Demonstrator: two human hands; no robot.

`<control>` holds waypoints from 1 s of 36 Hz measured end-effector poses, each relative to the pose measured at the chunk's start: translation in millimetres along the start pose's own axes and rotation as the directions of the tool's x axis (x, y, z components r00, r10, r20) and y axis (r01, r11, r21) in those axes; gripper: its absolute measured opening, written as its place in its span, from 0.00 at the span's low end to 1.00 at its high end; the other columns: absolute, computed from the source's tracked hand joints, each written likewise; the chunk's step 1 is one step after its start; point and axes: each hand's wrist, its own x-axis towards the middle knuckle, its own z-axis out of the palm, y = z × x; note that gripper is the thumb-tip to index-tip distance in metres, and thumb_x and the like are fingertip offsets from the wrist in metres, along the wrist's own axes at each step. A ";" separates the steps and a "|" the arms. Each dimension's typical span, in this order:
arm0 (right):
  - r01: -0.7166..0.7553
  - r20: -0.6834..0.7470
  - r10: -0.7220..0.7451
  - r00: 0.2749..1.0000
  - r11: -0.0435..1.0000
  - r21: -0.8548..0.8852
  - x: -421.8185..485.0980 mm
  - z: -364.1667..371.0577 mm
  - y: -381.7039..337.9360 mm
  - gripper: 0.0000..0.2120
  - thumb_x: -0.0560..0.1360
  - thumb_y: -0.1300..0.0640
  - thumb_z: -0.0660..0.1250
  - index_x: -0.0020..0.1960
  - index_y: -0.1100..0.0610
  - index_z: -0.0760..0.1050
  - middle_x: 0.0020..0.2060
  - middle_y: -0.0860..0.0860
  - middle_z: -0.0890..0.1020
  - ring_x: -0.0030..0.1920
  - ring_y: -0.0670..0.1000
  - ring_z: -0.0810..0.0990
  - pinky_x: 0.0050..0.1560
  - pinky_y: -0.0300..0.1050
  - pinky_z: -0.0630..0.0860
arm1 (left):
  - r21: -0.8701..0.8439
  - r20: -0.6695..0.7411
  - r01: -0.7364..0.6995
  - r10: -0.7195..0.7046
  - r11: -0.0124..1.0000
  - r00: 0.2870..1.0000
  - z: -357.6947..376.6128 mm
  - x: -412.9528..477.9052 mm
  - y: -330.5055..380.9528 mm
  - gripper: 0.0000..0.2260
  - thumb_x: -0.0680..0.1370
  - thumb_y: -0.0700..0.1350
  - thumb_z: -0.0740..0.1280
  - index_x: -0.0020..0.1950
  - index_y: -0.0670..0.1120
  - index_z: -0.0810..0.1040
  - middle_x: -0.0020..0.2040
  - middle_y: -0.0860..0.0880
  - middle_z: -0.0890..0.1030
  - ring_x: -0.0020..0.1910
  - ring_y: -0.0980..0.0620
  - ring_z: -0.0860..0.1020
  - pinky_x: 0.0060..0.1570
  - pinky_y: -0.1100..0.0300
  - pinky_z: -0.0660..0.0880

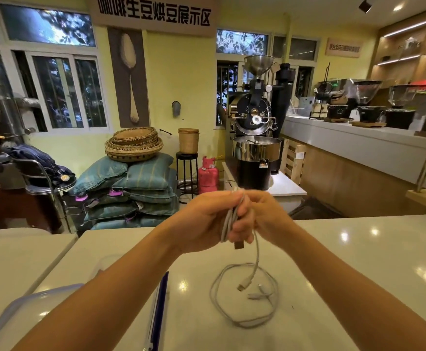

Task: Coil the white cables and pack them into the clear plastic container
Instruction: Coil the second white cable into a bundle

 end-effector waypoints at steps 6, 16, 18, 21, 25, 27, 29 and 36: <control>-0.181 -0.019 0.181 0.983 0.984 -0.004 -16.3 41.1 29.1 0.16 0.77 0.64 0.58 0.31 0.55 0.71 0.25 0.48 0.75 0.24 0.44 0.69 0.24 0.33 0.65 | 0.113 -0.327 -0.051 0.085 0.992 0.941 -9.5 7.8 2.5 0.15 0.78 0.46 0.54 0.33 0.46 0.71 0.29 0.50 0.78 0.29 0.54 0.77 0.39 0.61 0.75; -0.270 0.150 0.336 0.930 0.900 -0.341 -21.8 36.7 -0.7 0.17 0.76 0.67 0.60 0.64 0.63 0.69 0.34 0.51 0.78 0.23 0.42 0.74 0.26 0.33 0.76 | 0.641 -0.551 0.282 0.171 0.714 0.817 -22.3 6.9 -9.8 0.15 0.80 0.43 0.54 0.36 0.47 0.73 0.39 0.51 0.77 0.38 0.58 0.75 0.39 0.74 0.72; -0.306 0.186 0.364 0.913 0.910 -0.279 -22.1 29.5 -9.5 0.16 0.75 0.68 0.61 0.62 0.59 0.69 0.33 0.52 0.79 0.24 0.43 0.75 0.26 0.34 0.76 | 0.680 -0.584 0.330 0.212 0.655 0.784 -25.7 4.5 -11.7 0.13 0.80 0.44 0.56 0.39 0.42 0.74 0.38 0.50 0.74 0.38 0.56 0.72 0.38 0.75 0.69; -0.353 0.256 0.371 0.893 0.929 -0.115 -24.8 18.2 -20.7 0.06 0.76 0.67 0.60 0.48 0.57 0.72 0.30 0.53 0.80 0.24 0.45 0.76 0.25 0.34 0.76 | 0.687 -0.593 0.356 0.206 0.633 0.778 -27.1 1.2 -10.3 0.14 0.80 0.44 0.55 0.42 0.38 0.75 0.40 0.48 0.73 0.39 0.60 0.74 0.37 0.71 0.70; -0.347 0.285 0.310 0.907 0.934 0.089 -22.9 3.5 -27.8 0.13 0.76 0.65 0.53 0.40 0.61 0.75 0.26 0.52 0.80 0.24 0.45 0.77 0.25 0.34 0.75 | 0.631 -0.544 0.343 0.082 0.696 0.835 -25.9 -1.7 -11.2 0.16 0.80 0.42 0.53 0.34 0.45 0.71 0.30 0.52 0.72 0.23 0.66 0.72 0.29 0.74 0.68; -0.290 0.311 0.228 0.923 0.942 0.169 -21.7 -0.4 -28.0 0.08 0.70 0.64 0.57 0.40 0.62 0.75 0.27 0.52 0.80 0.25 0.45 0.76 0.26 0.34 0.74 | 0.525 -0.488 0.338 -0.050 0.781 0.872 -28.8 -3.7 -13.0 0.16 0.80 0.46 0.53 0.37 0.42 0.72 0.29 0.51 0.75 0.25 0.62 0.74 0.32 0.69 0.69; -0.181 0.268 0.152 0.951 0.979 0.090 -22.0 -2.0 -28.0 0.05 0.65 0.62 0.62 0.39 0.59 0.76 0.25 0.48 0.78 0.26 0.43 0.74 0.26 0.31 0.70 | 0.360 -0.408 0.332 -0.173 0.872 0.896 -32.7 -5.2 -15.1 0.16 0.80 0.47 0.51 0.39 0.41 0.72 0.27 0.52 0.76 0.26 0.57 0.74 0.35 0.64 0.75; 0.002 0.203 0.021 0.979 0.993 -0.116 -20.6 -5.2 -24.1 0.13 0.70 0.54 0.60 0.34 0.49 0.82 0.37 0.38 0.81 0.44 0.38 0.78 0.50 0.34 0.74 | -0.050 0.091 0.321 -0.316 0.946 0.944 -28.8 -2.3 -19.9 0.15 0.73 0.55 0.62 0.37 0.44 0.75 0.28 0.52 0.75 0.27 0.56 0.73 0.38 0.63 0.75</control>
